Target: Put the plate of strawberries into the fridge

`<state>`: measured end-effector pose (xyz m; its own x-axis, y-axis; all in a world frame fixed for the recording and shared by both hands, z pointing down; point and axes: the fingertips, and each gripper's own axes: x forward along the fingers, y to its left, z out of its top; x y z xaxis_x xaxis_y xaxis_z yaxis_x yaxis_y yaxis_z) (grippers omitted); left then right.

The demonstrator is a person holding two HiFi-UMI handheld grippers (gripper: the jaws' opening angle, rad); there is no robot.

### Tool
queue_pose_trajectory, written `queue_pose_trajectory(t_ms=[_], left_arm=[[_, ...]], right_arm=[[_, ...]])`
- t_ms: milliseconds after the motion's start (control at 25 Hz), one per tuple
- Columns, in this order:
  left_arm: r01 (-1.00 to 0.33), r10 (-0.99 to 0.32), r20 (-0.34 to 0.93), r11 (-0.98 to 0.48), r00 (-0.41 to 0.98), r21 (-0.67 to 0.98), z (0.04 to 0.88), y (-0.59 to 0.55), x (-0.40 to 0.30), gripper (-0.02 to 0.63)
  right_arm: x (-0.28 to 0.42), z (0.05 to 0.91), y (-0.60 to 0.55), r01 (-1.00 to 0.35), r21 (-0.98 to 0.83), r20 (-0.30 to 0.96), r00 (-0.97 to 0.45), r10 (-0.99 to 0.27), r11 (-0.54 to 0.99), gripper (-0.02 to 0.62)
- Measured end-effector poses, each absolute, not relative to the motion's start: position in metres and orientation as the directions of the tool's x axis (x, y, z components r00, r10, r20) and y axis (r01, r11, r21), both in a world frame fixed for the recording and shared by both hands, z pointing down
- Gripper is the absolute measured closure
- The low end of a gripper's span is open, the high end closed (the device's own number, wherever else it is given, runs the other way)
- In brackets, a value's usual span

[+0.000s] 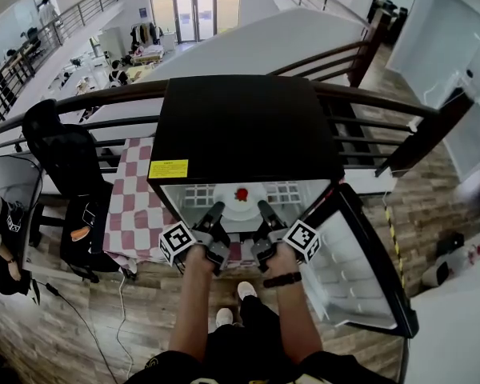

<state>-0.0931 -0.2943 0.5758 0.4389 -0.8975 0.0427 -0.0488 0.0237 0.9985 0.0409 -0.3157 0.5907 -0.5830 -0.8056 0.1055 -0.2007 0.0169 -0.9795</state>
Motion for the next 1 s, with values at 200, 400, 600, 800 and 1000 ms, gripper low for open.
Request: queue_pose_trajectory(t_ms=[200,400,600,800,1000], left_arm=[[-0.113,-0.89,0.094,0.048,0.446,0.992,0.581,-0.286,-0.093,0.44],[-0.194,-0.88,0.113,0.024,0.461,0.981,0.58,-0.278,-0.093,0.44],[-0.405,-0.872,0.174,-0.031,0.458,0.914,0.579,-0.264,-0.094,0.44],[-0.559,-0.894,0.182,-0.089,0.41,0.824,0.565,-0.258,-0.103,0.44],[-0.732,-0.875,0.23,-0.184,0.426,0.656,0.559,-0.245,-0.093,0.44]], right_arm=[[0.042,0.589,-0.305,-0.254,-0.967,0.126,-0.574,-0.809,0.029,0.399],[0.043,0.588,-0.295,-0.301,-0.952,0.139,-0.567,-0.812,0.047,0.399],[0.052,0.589,-0.281,-0.411,-0.908,0.171,-0.542,-0.823,0.082,0.399],[0.051,0.579,-0.271,-0.516,-0.838,0.163,-0.545,-0.823,0.175,0.399],[0.05,0.572,-0.257,-0.666,-0.701,0.205,-0.529,-0.824,0.253,0.399]])
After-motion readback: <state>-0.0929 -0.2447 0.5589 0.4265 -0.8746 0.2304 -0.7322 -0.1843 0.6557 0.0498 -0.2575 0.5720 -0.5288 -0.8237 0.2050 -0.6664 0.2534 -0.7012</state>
